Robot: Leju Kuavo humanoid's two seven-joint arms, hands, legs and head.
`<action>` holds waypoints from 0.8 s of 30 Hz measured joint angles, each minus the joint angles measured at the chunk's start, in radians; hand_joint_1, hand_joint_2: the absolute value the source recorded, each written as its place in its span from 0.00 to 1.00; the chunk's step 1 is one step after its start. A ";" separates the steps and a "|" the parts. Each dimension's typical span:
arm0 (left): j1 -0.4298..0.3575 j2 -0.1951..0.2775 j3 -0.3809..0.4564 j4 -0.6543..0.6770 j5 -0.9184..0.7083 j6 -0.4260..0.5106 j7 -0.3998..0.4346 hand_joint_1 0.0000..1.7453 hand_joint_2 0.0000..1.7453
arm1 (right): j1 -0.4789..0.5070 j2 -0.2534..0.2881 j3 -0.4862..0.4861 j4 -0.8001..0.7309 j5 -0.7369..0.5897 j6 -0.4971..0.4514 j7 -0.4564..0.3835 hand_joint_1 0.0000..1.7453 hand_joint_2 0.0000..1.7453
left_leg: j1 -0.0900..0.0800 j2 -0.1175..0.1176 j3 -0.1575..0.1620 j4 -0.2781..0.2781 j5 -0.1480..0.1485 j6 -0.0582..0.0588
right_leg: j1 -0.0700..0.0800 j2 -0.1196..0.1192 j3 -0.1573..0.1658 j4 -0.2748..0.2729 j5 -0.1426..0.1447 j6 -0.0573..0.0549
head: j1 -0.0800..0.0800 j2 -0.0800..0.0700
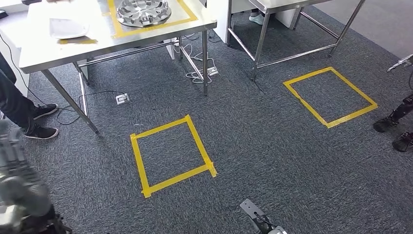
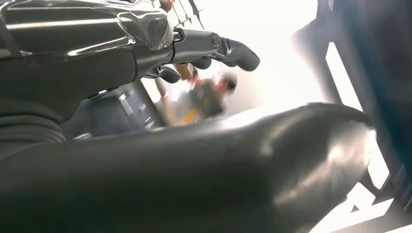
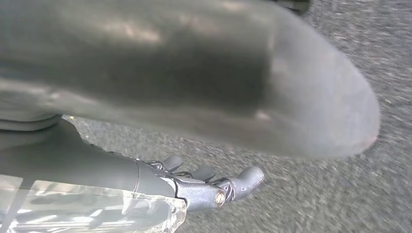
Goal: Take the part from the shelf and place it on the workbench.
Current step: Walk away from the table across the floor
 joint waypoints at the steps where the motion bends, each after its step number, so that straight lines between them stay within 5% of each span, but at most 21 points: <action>1: 0.008 0.012 -0.025 0.017 -0.043 -0.058 0.030 0.00 0.00 | -0.002 0.000 0.001 0.000 -0.004 0.004 -0.002 0.00 0.00 | -0.001 -0.002 0.047 -0.059 0.024 0.008 | 0.002 0.001 -0.004 0.000 0.004 0.001 | 0.000 0.000; 3: 0.022 0.031 -0.069 0.048 -0.107 -0.128 0.061 0.00 0.00 | -0.008 0.002 0.004 -0.001 -0.008 0.010 -0.004 0.00 0.00 | -0.006 -0.005 0.146 -0.201 0.046 0.027 | 0.004 0.004 -0.009 0.000 0.012 0.006 | 0.000 0.000; 5: 0.021 0.052 -0.102 0.075 -0.164 -0.202 0.104 0.00 0.00 | -0.015 0.003 0.006 -0.003 -0.010 0.012 -0.005 0.00 0.00 | -0.015 -0.008 0.184 -0.265 0.041 0.040 | 0.001 0.004 -0.013 -0.001 0.019 0.014 | 0.000 0.000; 9: 0.060 0.099 -0.164 0.208 -0.244 -0.328 0.159 0.00 0.00 | -0.021 0.006 0.011 -0.003 -0.042 -0.004 0.000 0.00 0.00 | -0.013 -0.001 0.196 -0.308 0.067 0.060 | -0.001 0.004 -0.026 0.017 0.009 0.026 | 0.001 0.000; 12: 0.133 0.118 -0.176 0.395 -0.248 -0.277 0.211 0.00 0.00 | -0.003 0.008 0.005 0.001 -0.089 -0.027 -0.003 0.00 0.00 | -0.011 0.005 0.190 -0.321 0.082 0.065 | -0.004 0.004 -0.109 0.196 -0.077 0.016 | 0.001 0.000; 14: 0.187 0.123 -0.176 0.564 -0.150 -0.258 0.217 0.00 0.00 | 0.015 0.012 -0.002 0.006 -0.120 -0.040 -0.007 0.00 0.00 | -0.011 0.008 0.183 -0.317 0.084 0.062 | -0.008 0.004 -0.141 0.279 -0.104 0.026 | 0.001 0.000; 15: 0.211 0.120 -0.171 0.661 -0.066 -0.254 0.204 0.00 0.00 | 0.022 0.015 -0.006 0.009 -0.133 -0.048 -0.008 0.00 0.00 | -0.011 0.009 0.180 -0.313 0.084 0.060 | -0.010 0.004 -0.126 0.257 -0.094 0.037 | 0.001 0.000; 17: 0.247 0.111 -0.156 0.838 0.088 -0.246 0.163 0.00 0.00 | 0.030 0.018 -0.014 0.015 -0.151 -0.064 -0.011 0.00 0.00 | -0.009 0.009 0.170 -0.296 0.079 0.052 | -0.015 0.004 -0.050 0.119 -0.049 0.057 | 0.001 0.000; 18: 0.255 0.106 -0.149 0.911 0.134 -0.241 0.146 0.00 0.00 | 0.031 0.020 -0.016 0.017 -0.155 -0.068 -0.011 0.00 0.00 | -0.010 0.008 0.164 -0.285 0.075 0.046 | -0.015 0.005 -0.017 0.056 -0.032 0.059 | 0.001 0.000; 20: 0.263 0.098 -0.134 1.019 0.192 -0.227 0.145 0.00 0.00 | 0.030 0.024 -0.021 0.020 -0.162 -0.076 -0.013 0.00 0.00 | -0.011 0.004 0.156 -0.272 0.070 0.032 | -0.011 0.006 0.006 0.007 -0.023 0.043 | 0.000 0.000; 24: 0.283 0.068 -0.042 1.171 0.390 -0.180 0.176 0.00 0.00 | 0.029 0.033 -0.033 0.025 -0.172 -0.105 -0.016 0.00 0.00 | -0.004 0.000 0.147 -0.245 0.048 0.010 | -0.011 0.002 0.010 0.002 -0.009 0.010 | 0.000 0.000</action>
